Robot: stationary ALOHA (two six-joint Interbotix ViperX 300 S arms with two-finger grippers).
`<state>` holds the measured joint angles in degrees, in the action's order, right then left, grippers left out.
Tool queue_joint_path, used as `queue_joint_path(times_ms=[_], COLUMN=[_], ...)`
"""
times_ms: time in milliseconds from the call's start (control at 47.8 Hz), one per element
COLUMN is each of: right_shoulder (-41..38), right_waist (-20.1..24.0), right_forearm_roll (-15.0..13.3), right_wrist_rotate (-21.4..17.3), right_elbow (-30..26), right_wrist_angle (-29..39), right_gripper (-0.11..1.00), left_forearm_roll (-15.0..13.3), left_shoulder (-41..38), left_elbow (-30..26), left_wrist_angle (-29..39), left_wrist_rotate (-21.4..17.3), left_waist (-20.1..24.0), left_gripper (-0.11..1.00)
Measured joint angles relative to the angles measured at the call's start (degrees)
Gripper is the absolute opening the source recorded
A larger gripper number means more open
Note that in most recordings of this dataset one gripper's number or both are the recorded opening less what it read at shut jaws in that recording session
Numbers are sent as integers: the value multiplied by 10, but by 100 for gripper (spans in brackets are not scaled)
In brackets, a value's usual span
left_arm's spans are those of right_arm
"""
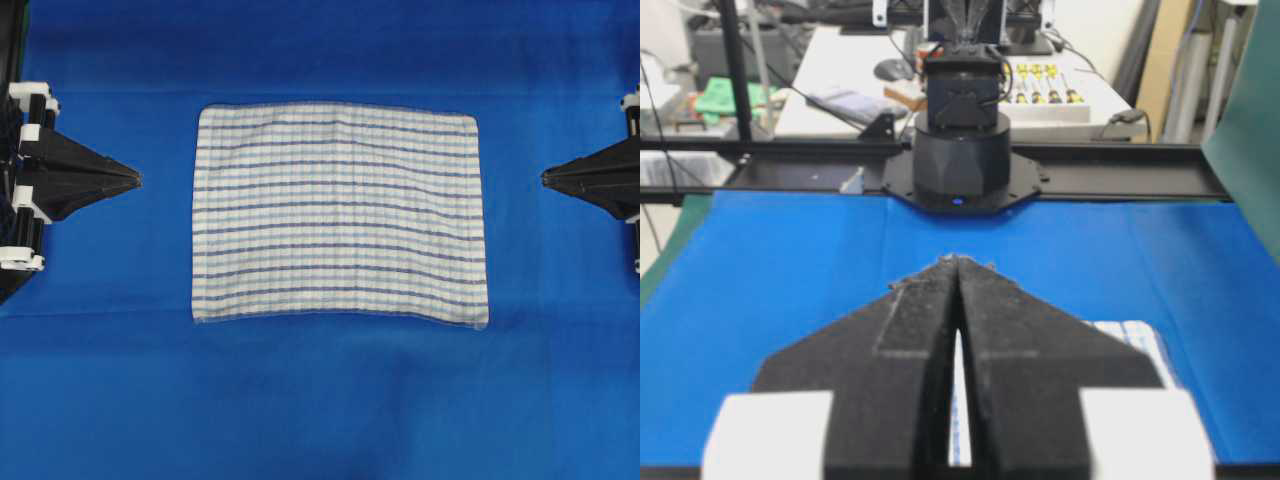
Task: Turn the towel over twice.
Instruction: 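Move both grippers toward the far corners of the striped towel, then grasp the towel's far left and far right corners with both grippers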
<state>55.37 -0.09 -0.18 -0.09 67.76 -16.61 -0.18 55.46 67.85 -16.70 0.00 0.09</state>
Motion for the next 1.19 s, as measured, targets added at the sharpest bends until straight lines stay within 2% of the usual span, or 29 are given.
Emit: queue_joint_path(times_ms=[126,272,607,670,796,838,921,1005,1026,1193], right_shoulder=[-5,-16,-98,-122,-182,-200,-246,-293,-303,-390], right_waist=[-9,-40,-152,-175,-219,-228,-250,-265,-268,-293], right_forearm_roll=[-2,-2,3,5,7,8,8,7,8,7], right_wrist_rotate=[10,10,2,-3,-8,-9,-9,-9,-9,-9], right_elbow=[-3,-9,-10,-10,-14,-18,-30,-40,-42,-59], right_wrist_angle=[5,25,40,40,41,42,43,43,43,41], right_gripper=[0,0,0,0,2,9,36,60,62,59], left_forearm_roll=[-4,-7,-8,-9,-9,-9,-9,-9,-8,-9], left_shoulder=[-2,-9,-90,-112,-160,-181,-219,-261,-272,-363], left_elbow=[-1,-1,-1,-1,-1,-1,-1,-2,-3,-12], left_wrist_angle=[4,5,1,-1,-13,-20,-33,-47,-50,-91], left_wrist_rotate=[-4,-11,-17,-17,-18,-19,-25,-38,-40,-47], left_waist=[11,36,146,161,184,190,200,210,213,246], left_gripper=[0,0,2,9,45,59,81,81,80,84])
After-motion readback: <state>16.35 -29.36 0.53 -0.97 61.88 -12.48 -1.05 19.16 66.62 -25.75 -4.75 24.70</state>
